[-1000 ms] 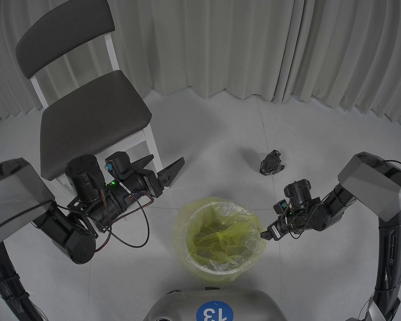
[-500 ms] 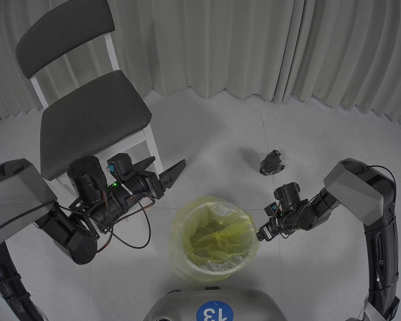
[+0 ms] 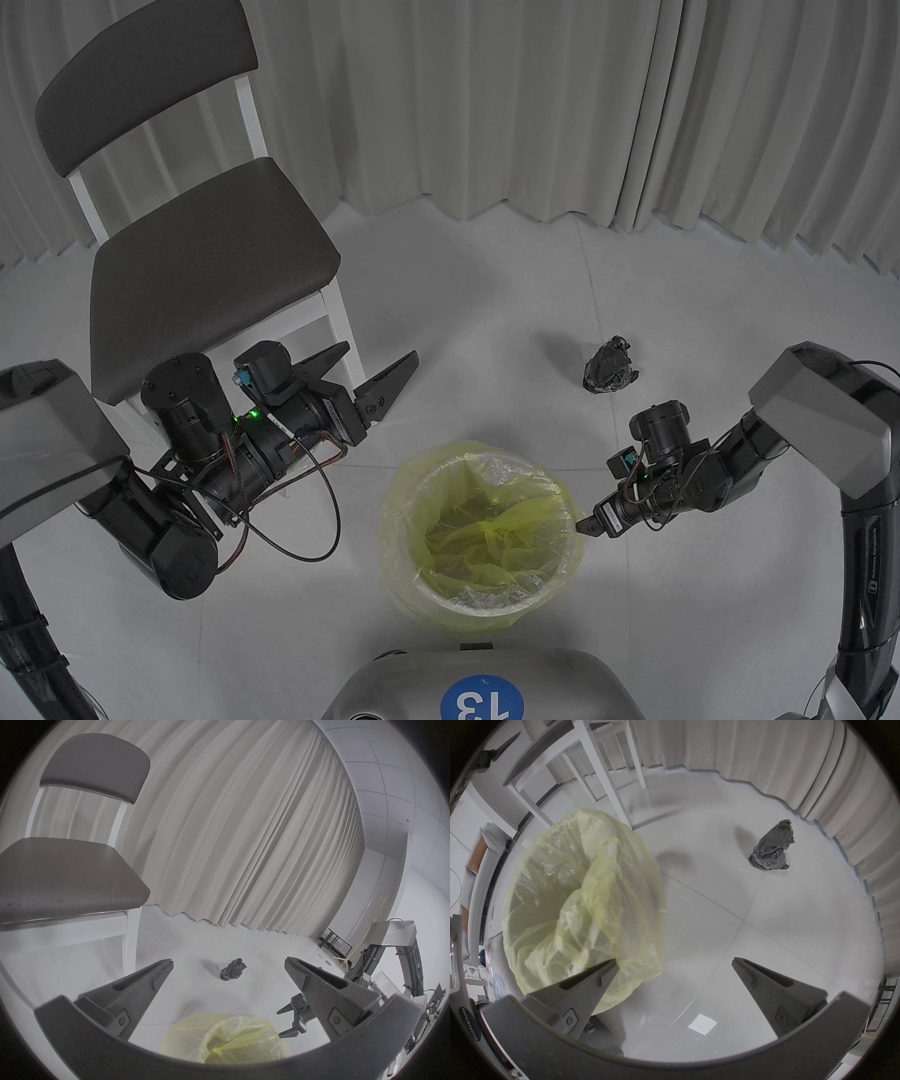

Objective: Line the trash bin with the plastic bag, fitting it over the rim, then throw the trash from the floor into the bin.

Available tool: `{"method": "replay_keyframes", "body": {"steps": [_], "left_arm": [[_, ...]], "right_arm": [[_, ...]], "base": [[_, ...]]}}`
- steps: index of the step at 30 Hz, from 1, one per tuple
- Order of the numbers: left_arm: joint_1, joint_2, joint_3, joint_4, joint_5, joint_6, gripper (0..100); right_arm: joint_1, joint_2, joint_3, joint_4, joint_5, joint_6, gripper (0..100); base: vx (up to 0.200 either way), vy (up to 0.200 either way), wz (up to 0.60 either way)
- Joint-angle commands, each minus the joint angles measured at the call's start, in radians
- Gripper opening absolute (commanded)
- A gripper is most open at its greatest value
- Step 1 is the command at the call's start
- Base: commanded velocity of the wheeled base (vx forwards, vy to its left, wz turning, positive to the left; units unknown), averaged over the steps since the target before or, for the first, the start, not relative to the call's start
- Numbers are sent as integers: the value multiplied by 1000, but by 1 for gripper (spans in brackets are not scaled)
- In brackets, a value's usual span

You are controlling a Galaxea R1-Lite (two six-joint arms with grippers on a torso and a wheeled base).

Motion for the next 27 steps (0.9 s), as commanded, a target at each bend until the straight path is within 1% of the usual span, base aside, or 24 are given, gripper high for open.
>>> {"method": "replay_keyframes", "body": {"steps": [1,8,10,12,13,14,15,18,23,27], "left_arm": [[-4,-2,11,-34,-6,2,100],[-7,-2,9,-82,-6,6,100],[-36,-8,26,-91,-4,23,100],[-44,-19,38,-91,-7,48,100],[-44,-26,45,-91,-12,89,100],[-44,-26,45,-91,-12,89,100],[-39,-29,52,-91,-13,144,100],[-34,-31,60,-91,-13,197,100],[-45,-77,78,-91,-21,201,100],[-53,-92,32,-54,-21,203,100]], "right_arm": [[-24,-149,68,1,0,10,100],[-42,-296,108,4,0,28,100],[-58,-365,148,4,0,28,100],[-67,-404,171,3,0,30,100],[-79,-445,194,3,2,37,100],[-79,-445,194,3,2,37,100],[-88,-488,221,3,2,46,100],[-107,-557,263,3,2,51,100],[-125,-640,306,4,2,53,100],[-128,-686,333,4,2,65,100]], "base": [[0,0,0],[0,0,0],[0,0,0],[0,0,0],[0,0,0],[0,0,0],[0,0,0],[0,0,0],[0,0,0],[0,0,0]]}}
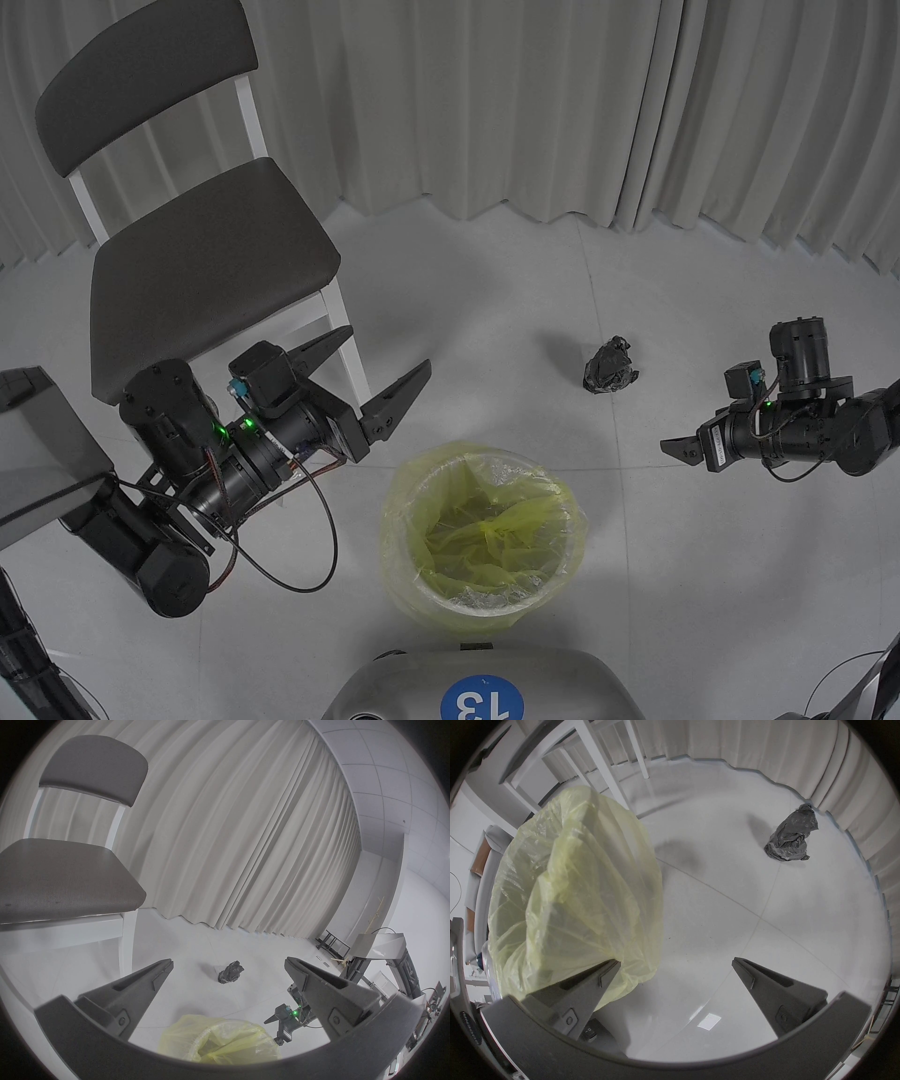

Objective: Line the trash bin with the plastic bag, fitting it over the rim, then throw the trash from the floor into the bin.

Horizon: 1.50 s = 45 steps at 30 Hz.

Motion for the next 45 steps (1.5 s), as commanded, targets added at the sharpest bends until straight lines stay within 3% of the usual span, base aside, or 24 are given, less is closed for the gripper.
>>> {"method": "replay_keyframes", "body": {"steps": [1,10,14,15,17,21,32,45], "left_arm": [[-9,-49,-47,53,-1,3,100],[-26,-244,-103,480,17,4,100],[-27,-307,-87,618,59,7,100],[-32,-344,-74,691,98,7,100],[-38,-384,-69,771,120,6,100],[-57,-453,-80,906,120,3,100],[-110,-522,-15,923,207,18,100],[-110,-537,-6,918,223,18,100]], "right_arm": [[-10,-107,47,0,0,9,100],[-9,-247,172,-11,3,11,100],[-44,-357,250,-11,56,2,100],[-59,-420,282,-9,106,6,100],[-84,-466,297,-9,143,9,100],[-122,-508,294,-12,155,11,100],[-150,-500,308,-89,171,81,100],[-162,-500,323,-103,195,77,100]], "base": [[0,0,0],[0,0,0],[0,0,0],[0,0,0],[0,0,0],[0,0,0],[0,0,0],[200,-200,0]]}}
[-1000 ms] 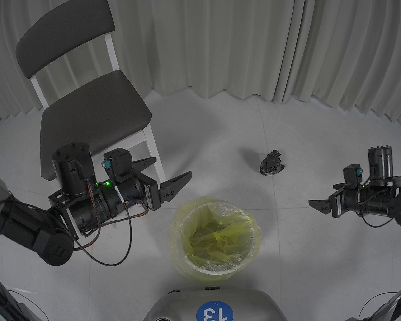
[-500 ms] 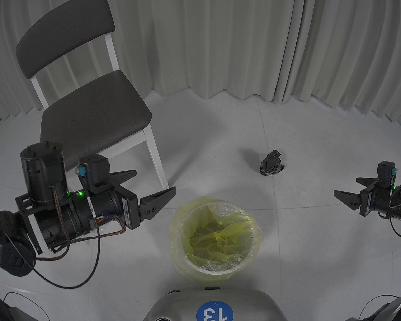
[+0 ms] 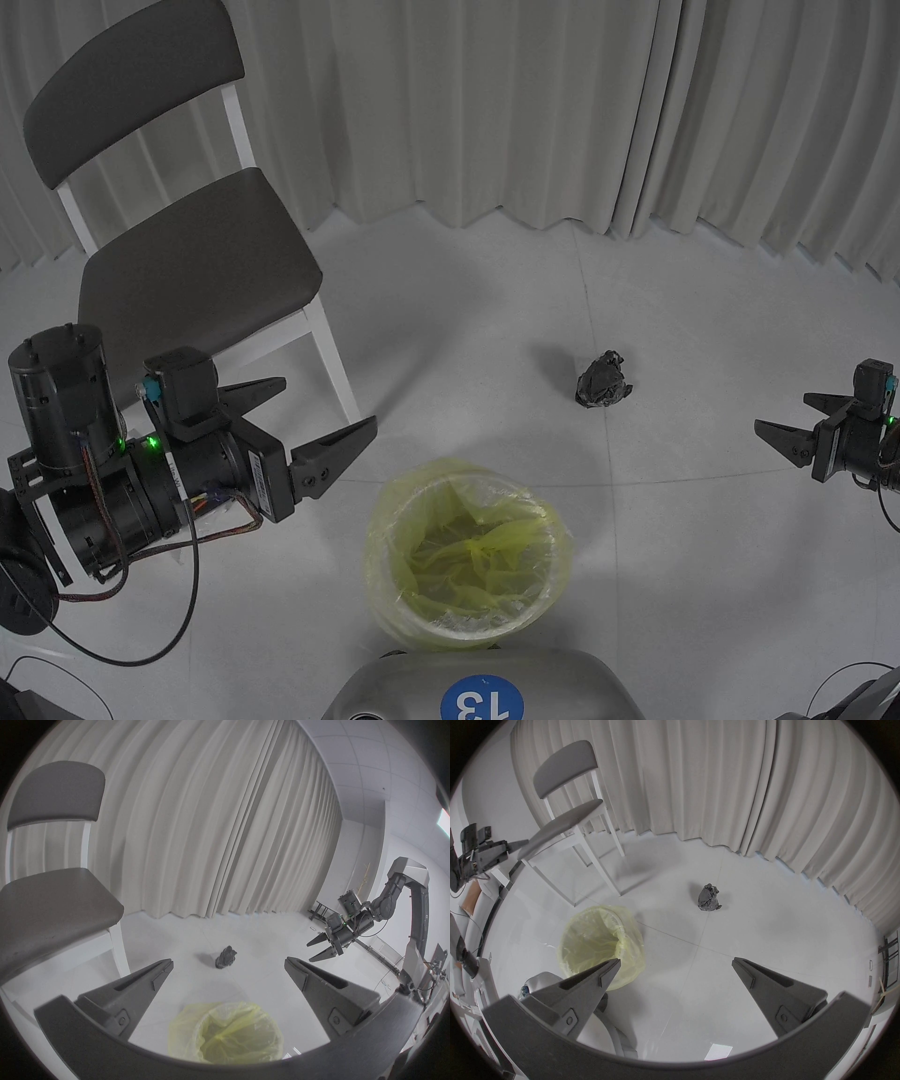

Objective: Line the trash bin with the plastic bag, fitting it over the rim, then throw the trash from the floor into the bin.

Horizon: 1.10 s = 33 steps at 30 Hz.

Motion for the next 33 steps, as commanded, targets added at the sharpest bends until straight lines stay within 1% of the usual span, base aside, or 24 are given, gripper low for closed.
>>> {"method": "replay_keyframes", "body": {"steps": [1,8,16,20,22,27,28,31,32,33], "left_arm": [[-1,-4,1,-1,-1,0,100],[-15,-13,43,-88,-11,1,100],[-32,-14,79,-142,-12,6,100],[-43,-19,116,-177,-12,66,100],[-43,-17,132,-194,-14,78,100],[-44,-2,144,-248,-17,78,100],[-44,4,145,-262,-26,75,100],[-43,23,161,-344,-80,69,100],[-41,29,179,-386,-92,75,100],[-41,30,184,-392,-93,77,100]], "right_arm": [[1,2,3,-1,0,-1,100],[-5,16,2,-1,1,4,100],[-7,28,3,1,9,4,100],[-5,48,3,-1,15,4,100],[-5,49,3,-1,20,4,100],[-7,49,2,-1,21,4,100],[-7,49,0,-1,23,4,100],[-13,49,0,1,23,4,100],[-14,51,-1,1,24,5,100],[-14,51,-1,1,24,5,100]], "base": [[200,-200,0],[0,0,0],[0,0,0],[0,0,0],[0,0,0],[-200,0,0],[-200,0,0],[0,0,0],[0,0,0],[0,0,0]]}}
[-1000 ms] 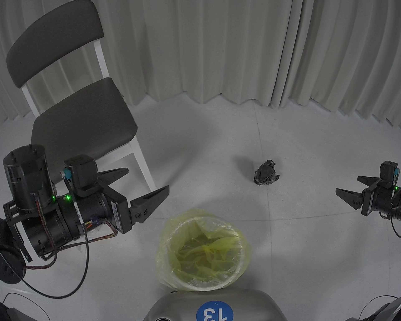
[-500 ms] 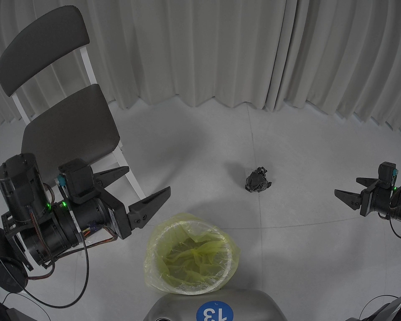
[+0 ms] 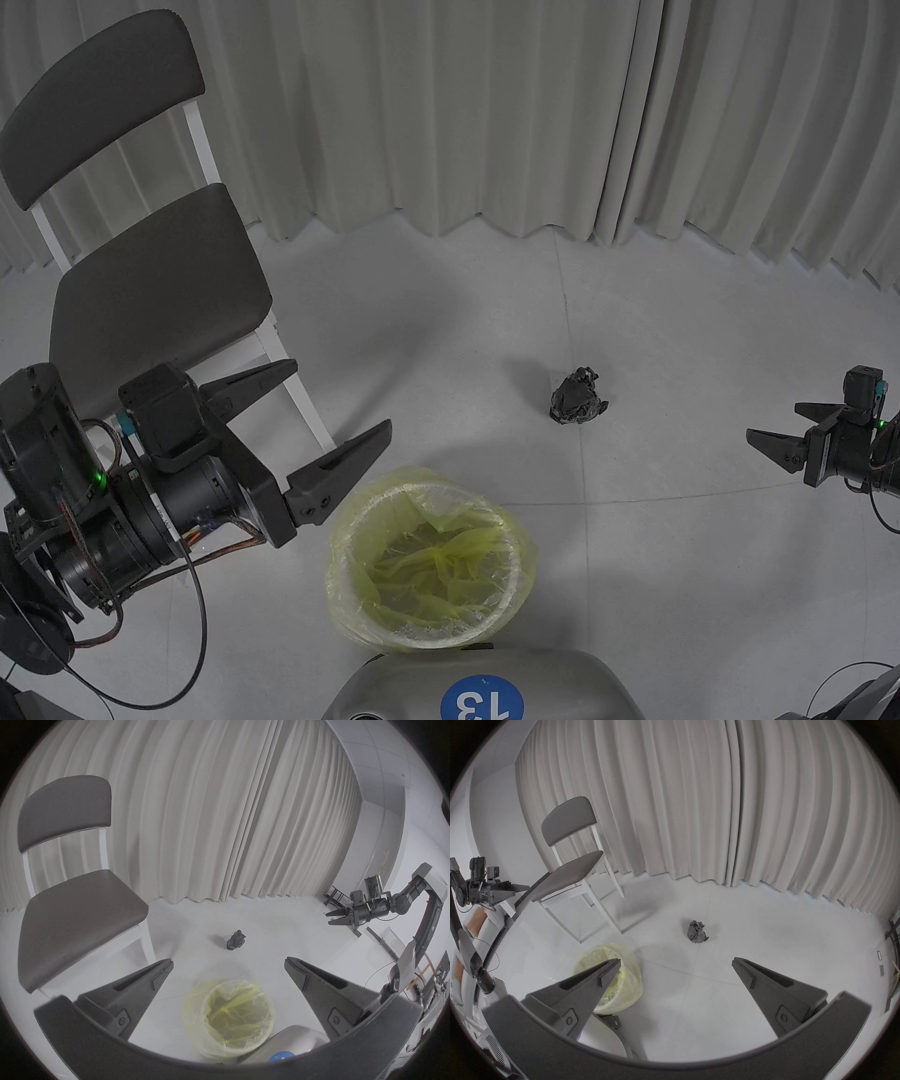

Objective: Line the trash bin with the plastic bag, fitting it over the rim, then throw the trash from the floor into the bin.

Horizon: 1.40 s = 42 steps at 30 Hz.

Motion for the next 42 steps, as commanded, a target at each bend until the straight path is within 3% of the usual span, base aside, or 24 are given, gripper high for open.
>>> {"method": "replay_keyframes", "body": {"steps": [1,6,20,31,36,42], "left_arm": [[0,44,61,-124,-32,8,100],[-1,99,78,-233,-29,3,100],[14,56,52,-224,-35,-4,100],[32,12,20,-211,-28,-4,100],[89,-86,-101,-13,-28,-9,100],[141,-223,-351,493,18,-78,100]], "right_arm": [[-5,6,-4,1,1,1,100],[-15,6,-4,1,35,1,100],[-24,6,-2,1,42,1,100],[-24,19,-5,1,42,1,100],[-24,28,-16,-3,39,19,100],[-13,49,-87,2,56,81,100]], "base": [[0,0,0],[0,0,0],[0,186,0],[0,0,0],[0,0,0],[0,0,0]]}}
